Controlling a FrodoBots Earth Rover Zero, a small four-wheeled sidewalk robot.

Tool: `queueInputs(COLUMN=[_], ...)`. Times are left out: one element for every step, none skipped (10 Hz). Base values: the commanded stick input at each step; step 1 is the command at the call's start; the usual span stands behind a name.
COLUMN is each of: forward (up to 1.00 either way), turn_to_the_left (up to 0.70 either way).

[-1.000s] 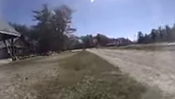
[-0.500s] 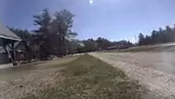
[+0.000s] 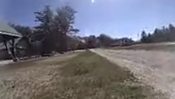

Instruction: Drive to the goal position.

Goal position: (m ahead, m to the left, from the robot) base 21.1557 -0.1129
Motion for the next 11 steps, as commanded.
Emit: queueInputs(forward=[0.69,0.69,0.69,0.69,0.69,0.69,0.69,0.69,0.69,0.69,0.69], turn_to_the_left=[0.06,0.06,0.06,0.06,0.06,0.06,0.06,0.06,0.06,0.06,0.06])
